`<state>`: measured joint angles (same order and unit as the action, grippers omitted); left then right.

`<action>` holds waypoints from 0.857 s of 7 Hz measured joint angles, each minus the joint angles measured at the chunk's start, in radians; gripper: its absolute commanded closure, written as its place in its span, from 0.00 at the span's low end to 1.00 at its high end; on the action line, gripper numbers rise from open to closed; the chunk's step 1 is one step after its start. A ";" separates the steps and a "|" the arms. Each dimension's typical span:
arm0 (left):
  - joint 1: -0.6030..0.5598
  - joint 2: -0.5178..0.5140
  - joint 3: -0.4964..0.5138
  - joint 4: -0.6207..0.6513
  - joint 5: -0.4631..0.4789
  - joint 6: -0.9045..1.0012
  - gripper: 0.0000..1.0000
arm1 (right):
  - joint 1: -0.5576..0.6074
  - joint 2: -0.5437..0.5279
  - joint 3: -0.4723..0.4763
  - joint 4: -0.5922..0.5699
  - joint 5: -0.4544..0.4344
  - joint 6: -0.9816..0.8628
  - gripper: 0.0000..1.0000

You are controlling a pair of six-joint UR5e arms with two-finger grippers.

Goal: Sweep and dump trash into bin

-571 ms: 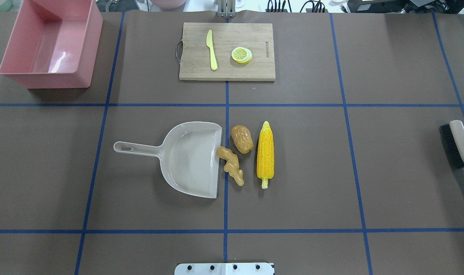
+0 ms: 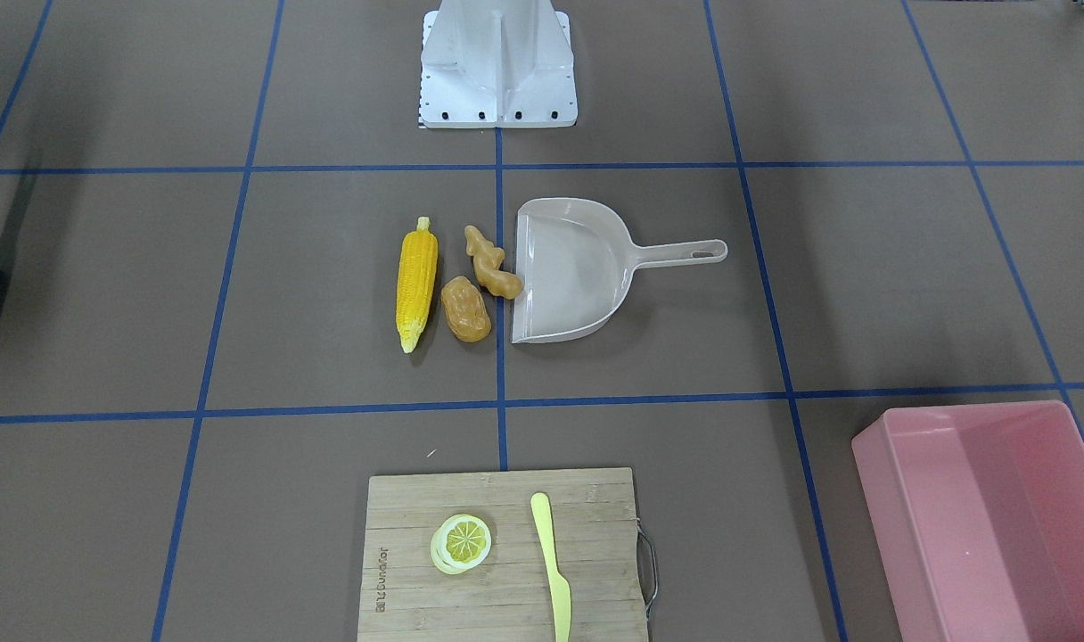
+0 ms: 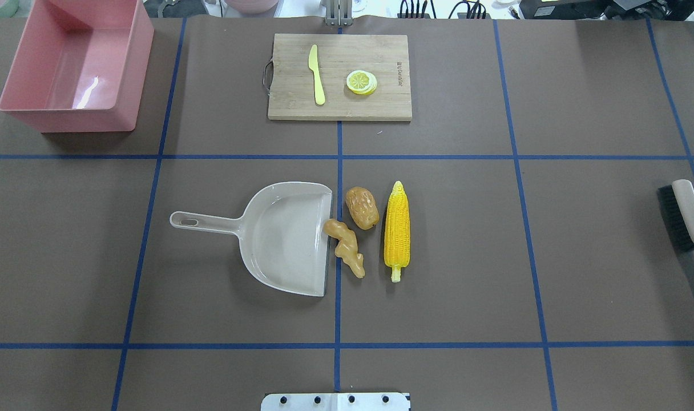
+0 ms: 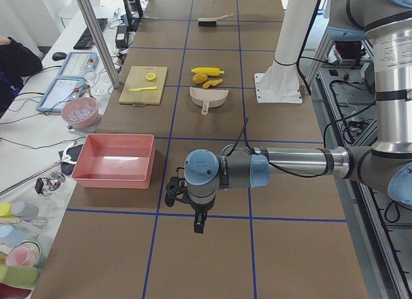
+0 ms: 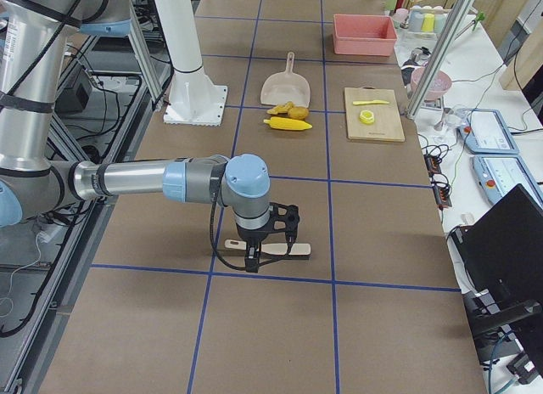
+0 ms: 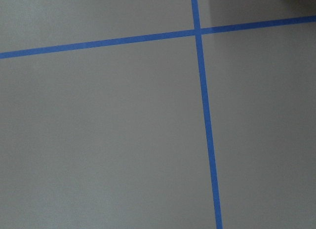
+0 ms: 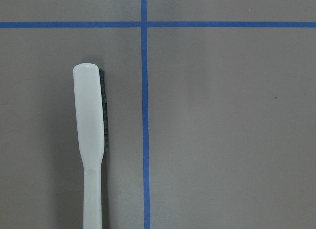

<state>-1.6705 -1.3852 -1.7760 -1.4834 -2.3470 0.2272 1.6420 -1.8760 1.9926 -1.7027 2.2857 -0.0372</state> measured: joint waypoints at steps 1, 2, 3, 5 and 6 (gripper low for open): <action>0.000 0.000 0.003 0.000 0.000 0.000 0.02 | 0.000 0.000 0.000 0.000 0.001 0.000 0.00; 0.000 0.001 0.008 0.001 0.001 0.000 0.02 | 0.000 0.000 0.003 0.000 0.002 0.000 0.00; 0.000 0.001 0.009 0.001 0.001 0.000 0.02 | 0.000 0.000 0.011 0.000 0.005 0.001 0.00; 0.000 0.001 0.007 0.002 0.000 0.000 0.02 | -0.001 0.000 0.030 0.001 0.006 0.002 0.00; 0.001 0.001 0.006 0.001 0.000 0.000 0.02 | -0.001 0.001 0.037 0.000 0.007 0.003 0.00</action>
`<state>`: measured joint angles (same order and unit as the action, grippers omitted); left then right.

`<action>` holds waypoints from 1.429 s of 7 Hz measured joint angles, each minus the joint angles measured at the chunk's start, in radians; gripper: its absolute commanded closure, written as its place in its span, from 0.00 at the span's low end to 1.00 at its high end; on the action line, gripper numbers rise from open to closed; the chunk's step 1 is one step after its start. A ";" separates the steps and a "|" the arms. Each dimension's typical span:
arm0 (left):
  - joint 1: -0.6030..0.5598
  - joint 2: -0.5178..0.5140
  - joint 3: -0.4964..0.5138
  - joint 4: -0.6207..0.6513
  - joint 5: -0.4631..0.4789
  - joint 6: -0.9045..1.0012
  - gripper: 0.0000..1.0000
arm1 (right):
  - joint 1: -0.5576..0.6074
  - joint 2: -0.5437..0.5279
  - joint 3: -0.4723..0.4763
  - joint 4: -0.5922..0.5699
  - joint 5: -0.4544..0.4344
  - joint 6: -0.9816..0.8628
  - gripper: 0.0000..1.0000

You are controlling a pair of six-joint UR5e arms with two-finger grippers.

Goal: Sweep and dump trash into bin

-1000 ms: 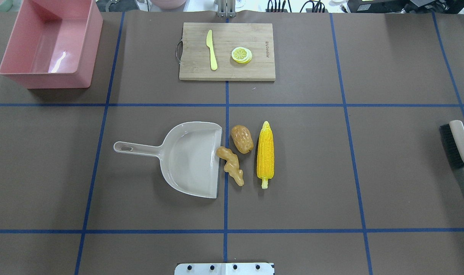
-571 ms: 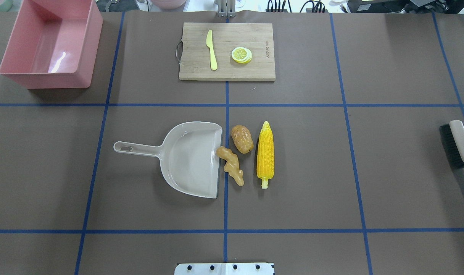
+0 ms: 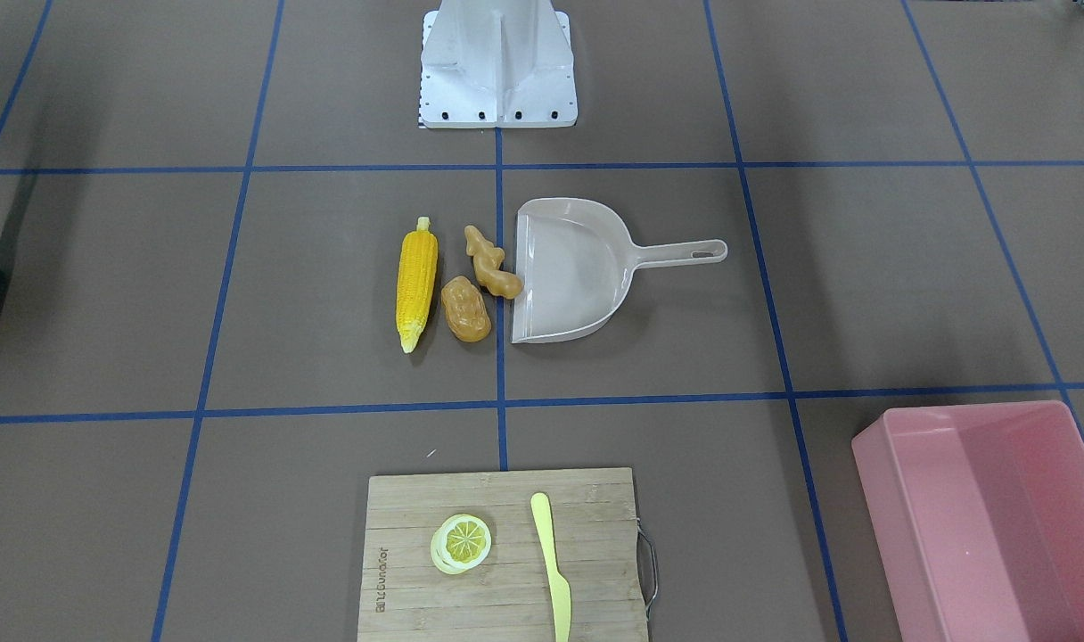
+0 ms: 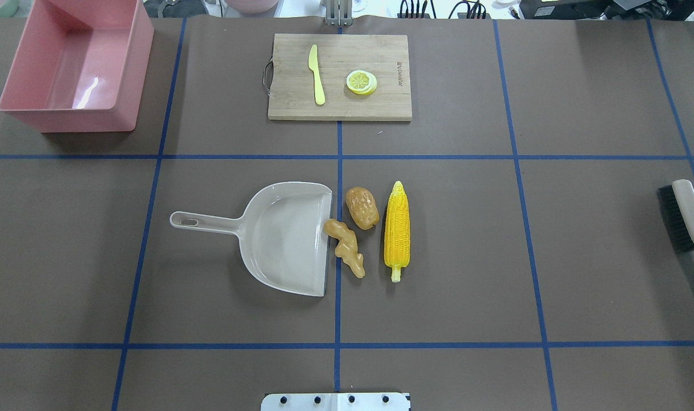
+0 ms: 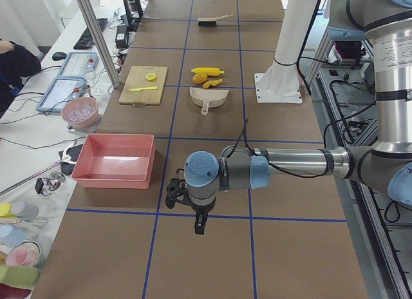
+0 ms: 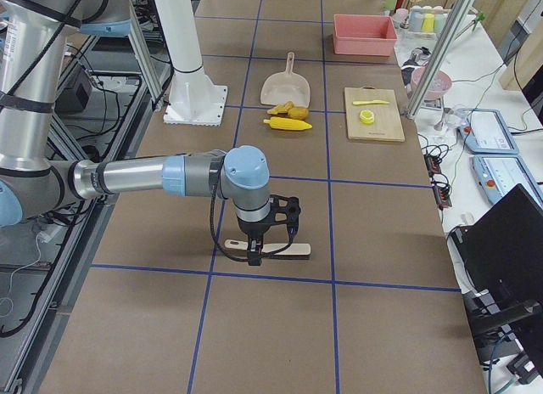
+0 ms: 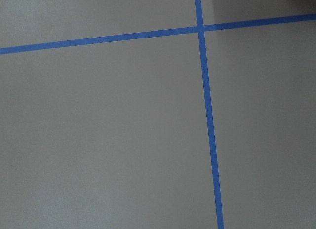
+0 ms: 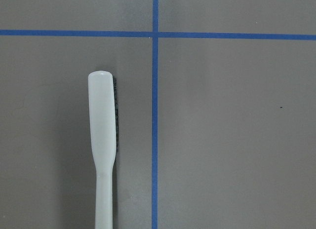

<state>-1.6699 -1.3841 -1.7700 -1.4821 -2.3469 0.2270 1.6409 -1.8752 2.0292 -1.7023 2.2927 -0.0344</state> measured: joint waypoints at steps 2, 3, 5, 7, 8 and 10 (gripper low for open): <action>0.002 -0.001 -0.005 -0.002 0.001 0.000 0.02 | -0.005 0.000 0.011 -0.001 0.002 0.001 0.00; 0.002 -0.002 -0.008 -0.003 0.000 0.000 0.02 | -0.011 0.001 0.019 -0.001 0.002 0.001 0.00; 0.002 -0.004 -0.018 -0.002 0.001 0.000 0.02 | -0.017 0.001 0.030 -0.003 0.015 0.033 0.00; 0.004 -0.011 -0.033 -0.007 -0.011 0.001 0.02 | -0.045 0.002 0.042 -0.002 0.046 0.166 0.00; 0.008 -0.014 -0.044 -0.012 -0.041 0.001 0.02 | -0.061 0.002 0.047 -0.002 0.053 0.205 0.00; 0.053 -0.027 -0.090 -0.016 -0.086 0.002 0.02 | -0.070 -0.009 0.047 -0.002 0.062 0.223 0.00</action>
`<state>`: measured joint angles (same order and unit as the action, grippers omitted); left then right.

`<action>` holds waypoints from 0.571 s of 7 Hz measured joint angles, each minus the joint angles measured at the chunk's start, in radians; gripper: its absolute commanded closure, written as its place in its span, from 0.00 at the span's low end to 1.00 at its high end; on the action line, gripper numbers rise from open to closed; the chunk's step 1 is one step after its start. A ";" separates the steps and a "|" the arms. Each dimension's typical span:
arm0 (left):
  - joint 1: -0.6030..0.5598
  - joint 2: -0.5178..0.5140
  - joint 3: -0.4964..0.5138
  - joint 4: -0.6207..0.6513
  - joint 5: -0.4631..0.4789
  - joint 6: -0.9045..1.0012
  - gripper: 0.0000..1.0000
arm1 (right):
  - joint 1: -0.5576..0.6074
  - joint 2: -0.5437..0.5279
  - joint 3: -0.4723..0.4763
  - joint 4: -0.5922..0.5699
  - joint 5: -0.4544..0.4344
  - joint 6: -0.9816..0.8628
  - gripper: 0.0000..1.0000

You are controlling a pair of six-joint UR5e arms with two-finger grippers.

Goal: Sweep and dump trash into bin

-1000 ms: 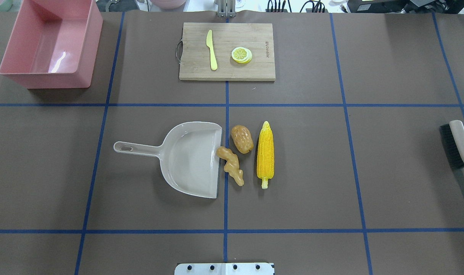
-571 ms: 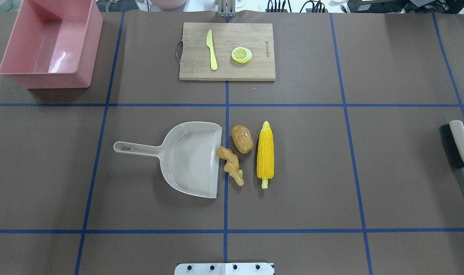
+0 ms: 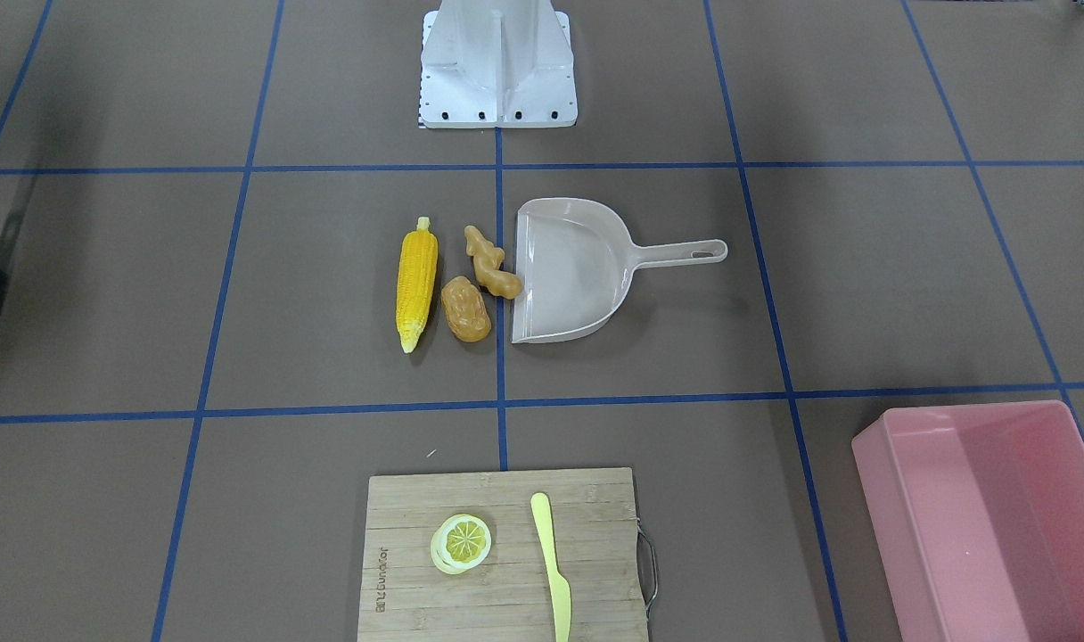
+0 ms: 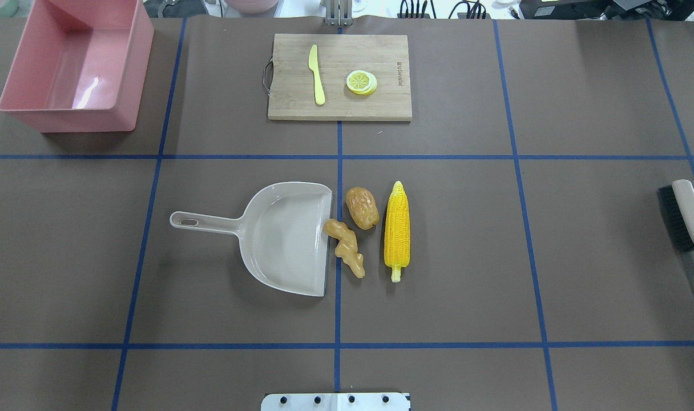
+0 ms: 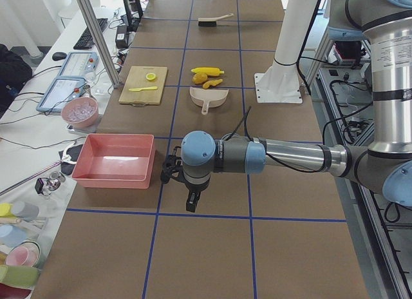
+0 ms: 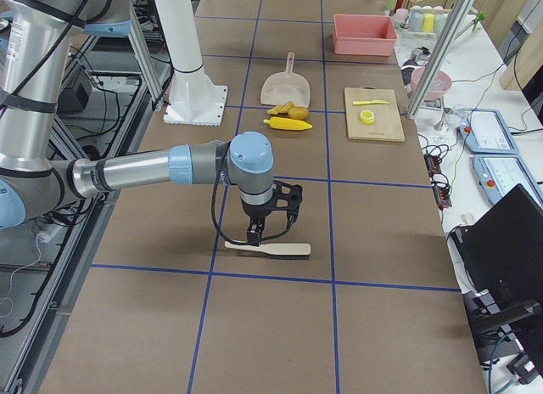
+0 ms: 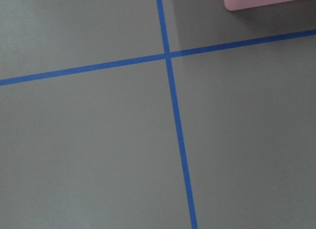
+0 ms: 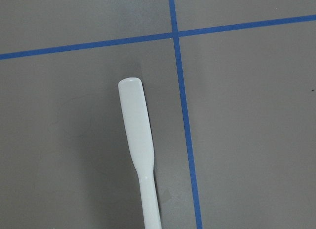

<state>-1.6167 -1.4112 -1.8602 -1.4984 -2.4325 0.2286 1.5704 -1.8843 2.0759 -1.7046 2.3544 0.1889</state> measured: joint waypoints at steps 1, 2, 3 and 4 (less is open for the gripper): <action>0.042 -0.032 -0.018 -0.001 -0.006 0.000 0.02 | -0.001 -0.005 -0.005 0.002 -0.002 0.001 0.00; 0.097 -0.089 -0.028 -0.001 -0.007 0.000 0.02 | -0.002 -0.006 -0.014 0.006 -0.009 0.011 0.00; 0.165 -0.160 -0.036 -0.001 -0.008 -0.001 0.02 | -0.005 -0.006 -0.020 0.010 -0.018 0.033 0.00; 0.240 -0.228 -0.051 -0.006 -0.005 -0.001 0.02 | -0.010 -0.005 -0.023 0.012 -0.032 0.060 0.00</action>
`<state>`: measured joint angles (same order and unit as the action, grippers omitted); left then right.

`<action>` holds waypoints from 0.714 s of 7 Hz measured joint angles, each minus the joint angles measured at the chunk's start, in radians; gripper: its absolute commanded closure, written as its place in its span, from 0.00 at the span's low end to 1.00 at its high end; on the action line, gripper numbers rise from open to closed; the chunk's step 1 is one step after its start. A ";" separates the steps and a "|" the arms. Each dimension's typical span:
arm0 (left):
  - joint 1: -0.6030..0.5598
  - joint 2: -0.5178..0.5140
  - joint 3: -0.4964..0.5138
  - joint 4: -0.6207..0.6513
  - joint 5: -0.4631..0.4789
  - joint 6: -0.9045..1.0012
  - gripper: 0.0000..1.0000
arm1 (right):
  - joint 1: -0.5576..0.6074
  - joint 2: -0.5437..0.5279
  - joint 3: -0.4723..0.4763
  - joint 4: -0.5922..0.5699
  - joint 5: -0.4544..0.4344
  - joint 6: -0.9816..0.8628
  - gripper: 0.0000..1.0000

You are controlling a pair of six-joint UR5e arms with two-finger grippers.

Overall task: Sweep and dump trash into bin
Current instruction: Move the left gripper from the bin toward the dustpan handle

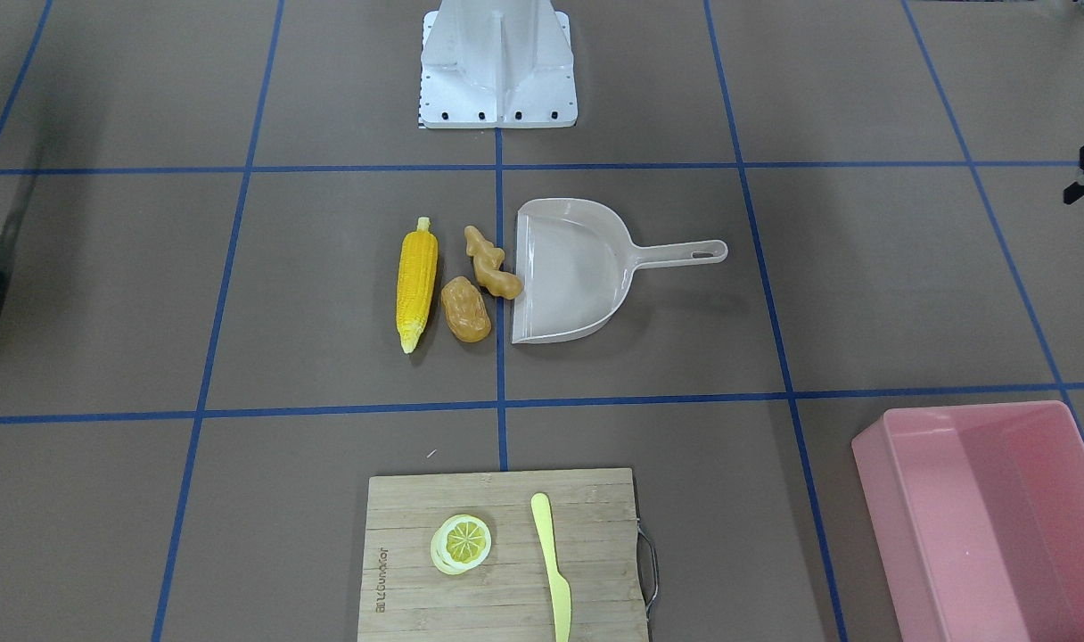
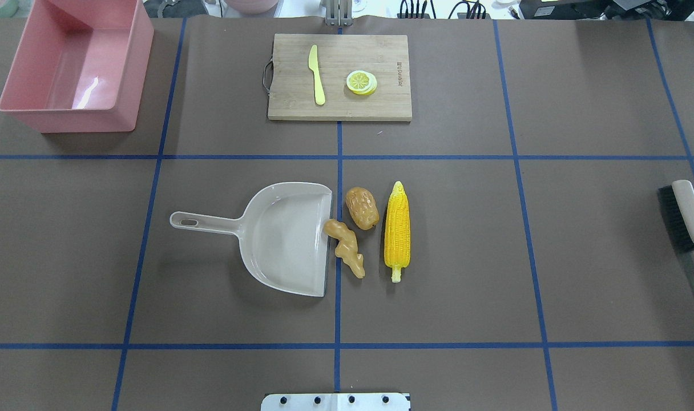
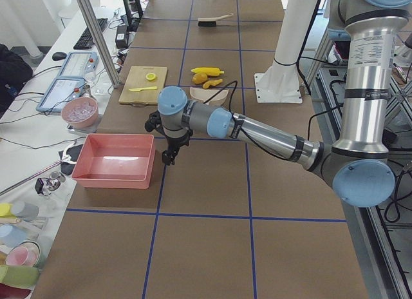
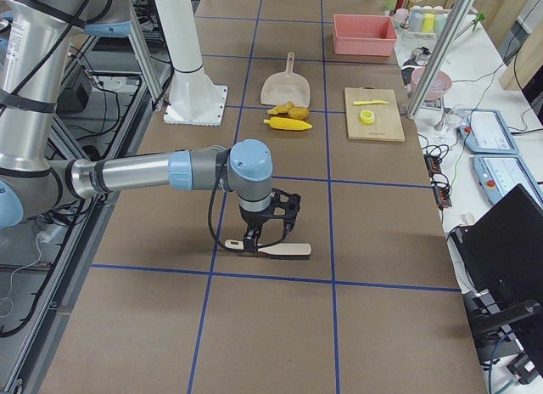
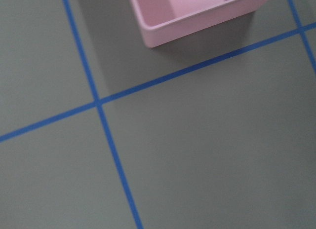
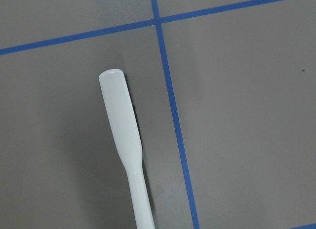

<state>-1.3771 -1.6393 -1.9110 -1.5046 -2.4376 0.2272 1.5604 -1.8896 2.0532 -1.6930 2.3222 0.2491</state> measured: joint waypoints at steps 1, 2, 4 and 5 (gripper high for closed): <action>0.069 -0.064 -0.015 -0.013 0.005 0.000 0.02 | -0.007 0.001 0.000 0.001 -0.009 0.024 0.00; 0.129 -0.125 -0.019 -0.024 0.012 0.000 0.02 | -0.019 0.001 0.001 0.005 -0.013 0.047 0.00; 0.214 -0.211 -0.038 -0.056 0.042 0.005 0.02 | -0.088 -0.004 0.001 0.063 -0.032 0.159 0.00; 0.255 -0.236 -0.039 -0.088 0.050 0.008 0.02 | -0.118 -0.017 0.002 0.121 -0.031 0.214 0.00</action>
<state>-1.1226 -1.8753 -1.9496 -1.5927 -2.3879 0.2355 1.4425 -1.9064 2.0552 -1.5720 2.2908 0.4631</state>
